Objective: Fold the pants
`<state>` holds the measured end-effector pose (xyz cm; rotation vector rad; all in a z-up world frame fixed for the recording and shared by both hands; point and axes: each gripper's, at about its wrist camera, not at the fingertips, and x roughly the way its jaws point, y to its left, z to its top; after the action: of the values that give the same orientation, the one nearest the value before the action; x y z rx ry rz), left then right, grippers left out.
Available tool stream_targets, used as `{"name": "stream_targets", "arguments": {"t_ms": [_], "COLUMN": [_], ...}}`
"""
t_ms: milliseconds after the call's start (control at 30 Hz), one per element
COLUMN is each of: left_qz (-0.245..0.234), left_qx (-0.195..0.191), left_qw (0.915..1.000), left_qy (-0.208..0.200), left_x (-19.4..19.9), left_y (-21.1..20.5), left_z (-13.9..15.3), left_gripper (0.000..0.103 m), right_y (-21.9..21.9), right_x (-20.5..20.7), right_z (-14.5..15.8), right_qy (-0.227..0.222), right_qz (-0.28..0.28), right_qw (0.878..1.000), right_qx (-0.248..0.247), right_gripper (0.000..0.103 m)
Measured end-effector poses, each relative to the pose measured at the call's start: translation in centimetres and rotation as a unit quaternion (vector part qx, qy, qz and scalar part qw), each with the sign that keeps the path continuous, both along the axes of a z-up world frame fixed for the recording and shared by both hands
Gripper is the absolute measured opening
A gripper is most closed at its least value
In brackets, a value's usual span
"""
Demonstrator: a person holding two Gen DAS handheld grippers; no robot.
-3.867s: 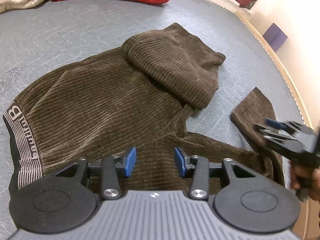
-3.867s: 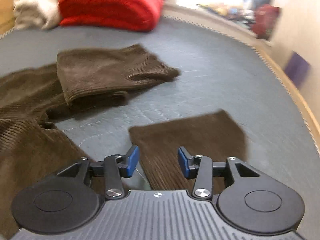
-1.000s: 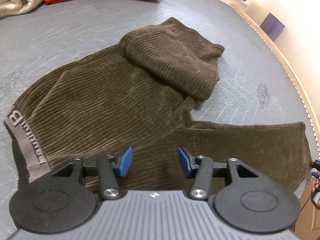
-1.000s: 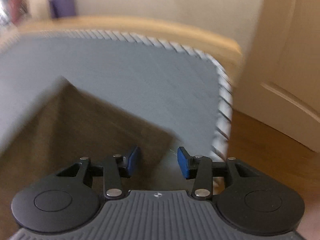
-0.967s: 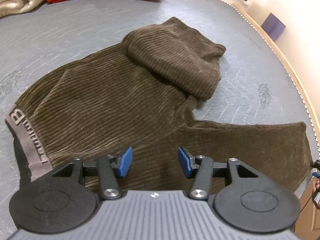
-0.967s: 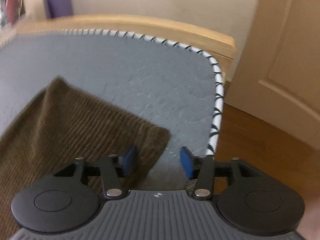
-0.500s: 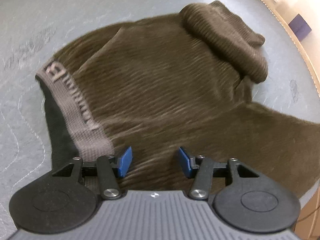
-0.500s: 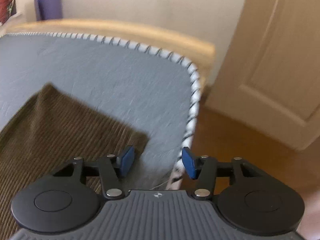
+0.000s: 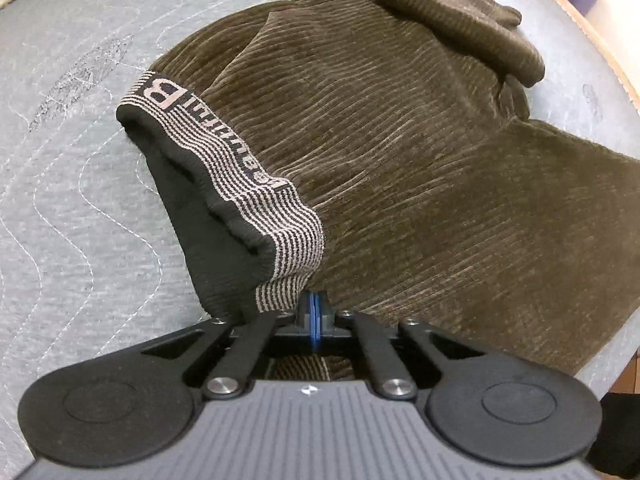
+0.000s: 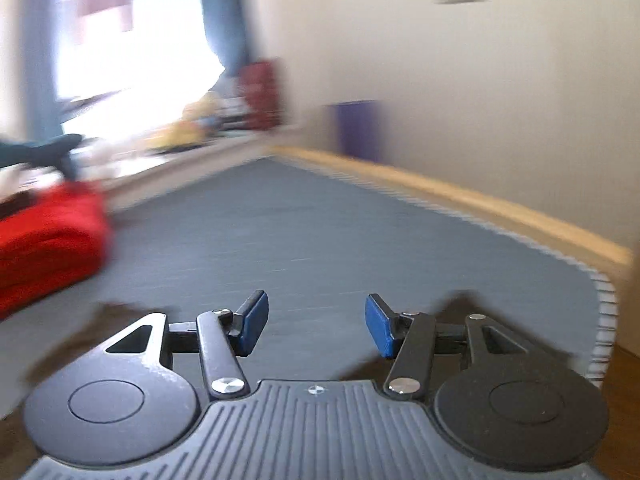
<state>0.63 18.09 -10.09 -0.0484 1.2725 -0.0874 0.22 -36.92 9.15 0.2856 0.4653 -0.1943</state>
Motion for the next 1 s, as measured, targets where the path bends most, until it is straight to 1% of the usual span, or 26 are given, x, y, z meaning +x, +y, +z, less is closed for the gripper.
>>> {"name": "stream_targets", "arguments": {"t_ms": [67, 100, 133, 167, 200, 233, 267, 300, 333, 433, 500, 567, 633, 667, 733, 800, 867, 933, 1000], "left_qz": [-0.013, -0.017, -0.019, -0.022, -0.024, -0.022, -0.015, -0.006, 0.007, 0.048, 0.071, 0.087, 0.085, 0.083, 0.084, 0.094, 0.1, 0.104, 0.102], "left_qx": [0.022, 0.03, 0.033, 0.028, 0.014, -0.003, -0.016, -0.023, -0.027, -0.026, -0.029, -0.031, -0.025, -0.023, -0.019, -0.022, -0.028, -0.03, -0.025], "left_qw": [0.9997, 0.9993, 0.9989, 0.9983, 0.9973, 0.996, 0.9948, 0.9941, 0.9937, 0.9929, 0.9921, 0.9904, 0.9913, 0.9918, 0.9928, 0.9924, 0.9917, 0.9913, 0.992], "left_qy": [-0.003, -0.012, -0.026, -0.046, -0.068, -0.087, -0.099, -0.106, -0.109, -0.106, -0.099, -0.103, -0.097, -0.095, -0.084, -0.076, -0.076, -0.075, -0.07], "left_x": [-0.1, -0.1, -0.1, 0.0, 0.1, 0.5, 0.9, 1.3, 1.9, 3.8, 5.8, 7.0, 8.0, 8.5, 9.5, 10.2, 10.8, 11.5, 12.1], "left_y": [-0.9, -1.6, -2.2, -2.8, -3.3, -3.8, -4.1, -4.3, -4.6, -5.0, -5.6, -6.0, -6.4, -6.5, -6.4, -6.2, -5.9, -5.9, -6.2], "left_z": [0.8, 1.6, 2.6, 3.7, 4.9, 5.8, 6.4, 6.6, 6.5, 5.8, 5.3, 5.0, 4.5, 4.1, 3.2, 2.9, 2.7, 2.5, 2.0], "left_gripper": [0.003, 0.014, 0.031, 0.036, 0.042, 0.045, 0.046, 0.046, 0.046, 0.046, 0.046, 0.046, 0.046, 0.046, 0.046, 0.046, 0.046, 0.046, 0.046], "right_y": [3.7, 5.2, 6.5, 7.7, 8.5, 9.2, 9.6, 9.8, 10.0, 10.9, 10.4, 10.1, 9.7, 9.5, 8.7, 8.3, 8.2, 8.2, 8.1], "right_x": [0.4, 0.7, 1.2, 1.8, 2.5, 3.4, 4.7, 6.2, 7.6, 12.2, 15.9, 19.8, 22.9, 24.2, 27.4, 30.0, 32.8, 34.5, 36.1], "right_z": [0.6, 0.6, 0.5, 0.4, 0.2, 0.1, -0.3, -0.7, -0.7, -2.3, -4.2, -6.4, -8.7, -9.6, -11.9, -13.8, -15.7, -17.2, -18.7], "right_qy": [-0.006, -0.003, 0.004, 0.009, 0.012, 0.013, 0.016, 0.024, 0.032, 0.063, 0.084, 0.104, 0.118, 0.122, 0.134, 0.14, 0.153, 0.159, 0.167], "right_qz": [0.07, 0.098, 0.124, 0.15, 0.17, 0.186, 0.2, 0.21, 0.215, 0.208, 0.202, 0.19, 0.181, 0.173, 0.145, 0.13, 0.12, 0.108, 0.1], "right_qw": [0.998, 0.995, 0.992, 0.989, 0.985, 0.982, 0.98, 0.977, 0.976, 0.974, 0.972, 0.971, 0.971, 0.972, 0.974, 0.975, 0.973, 0.974, 0.971], "right_qx": [0.006, 0.005, 0.005, 0.007, 0.01, 0.012, 0.013, 0.018, 0.027, 0.058, 0.083, 0.096, 0.1, 0.098, 0.111, 0.118, 0.121, 0.116, 0.136], "right_gripper": [0.056, 0.056, 0.056, 0.056, 0.055, 0.048, 0.031, 0.024, 0.019, 0.021, 0.021, 0.028, 0.029, 0.032, 0.035, 0.036, 0.039, 0.039, 0.039]}}
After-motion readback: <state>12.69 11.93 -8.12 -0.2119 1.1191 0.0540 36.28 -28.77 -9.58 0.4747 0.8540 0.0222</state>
